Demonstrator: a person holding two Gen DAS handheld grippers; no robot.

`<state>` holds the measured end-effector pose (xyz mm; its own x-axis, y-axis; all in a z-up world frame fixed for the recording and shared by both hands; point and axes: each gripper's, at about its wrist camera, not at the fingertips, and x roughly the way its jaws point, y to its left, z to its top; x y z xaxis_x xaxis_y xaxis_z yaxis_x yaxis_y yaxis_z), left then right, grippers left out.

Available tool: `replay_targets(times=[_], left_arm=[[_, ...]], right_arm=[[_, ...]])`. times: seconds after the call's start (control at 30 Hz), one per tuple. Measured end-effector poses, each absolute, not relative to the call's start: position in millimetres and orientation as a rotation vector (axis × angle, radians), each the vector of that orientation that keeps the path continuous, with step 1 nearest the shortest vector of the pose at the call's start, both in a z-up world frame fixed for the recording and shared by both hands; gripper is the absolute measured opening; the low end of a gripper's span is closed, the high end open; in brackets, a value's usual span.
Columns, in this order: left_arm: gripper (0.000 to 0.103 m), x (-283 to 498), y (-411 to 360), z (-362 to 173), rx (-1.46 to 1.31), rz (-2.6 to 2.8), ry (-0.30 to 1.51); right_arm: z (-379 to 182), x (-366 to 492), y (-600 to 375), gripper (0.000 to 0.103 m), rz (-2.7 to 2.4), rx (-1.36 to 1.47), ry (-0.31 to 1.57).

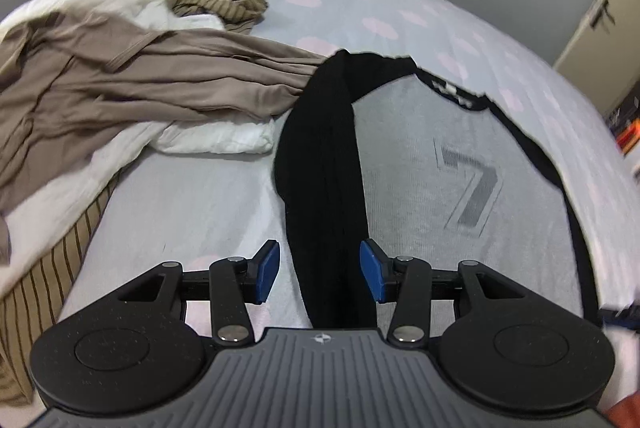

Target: Fold clothes

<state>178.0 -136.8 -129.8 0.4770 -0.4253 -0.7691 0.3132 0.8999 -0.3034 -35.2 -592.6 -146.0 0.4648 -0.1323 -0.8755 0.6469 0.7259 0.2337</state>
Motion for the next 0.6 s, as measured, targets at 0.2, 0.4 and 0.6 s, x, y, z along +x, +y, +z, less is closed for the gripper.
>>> replay_targets(times=[0.2,0.4,0.6], left_arm=[[0.042,172.7,-138.9,-131.1,-0.103,-0.452,0.972],[0.042,172.7,-136.3,-130.8,-0.14,-0.467,0.969],[0.042,175.6,-134.5,-134.5,-0.178,-0.481,0.992]], right_arm=[[-144.8,-34.7,-584.4,0.002,-0.521,0.534,0.996],[-123.0,-48.6,-607.1,0.002,-0.598,0.56,0.919],[-100.5,-44.4,-661.1,0.002,-0.677,0.5,0.922]])
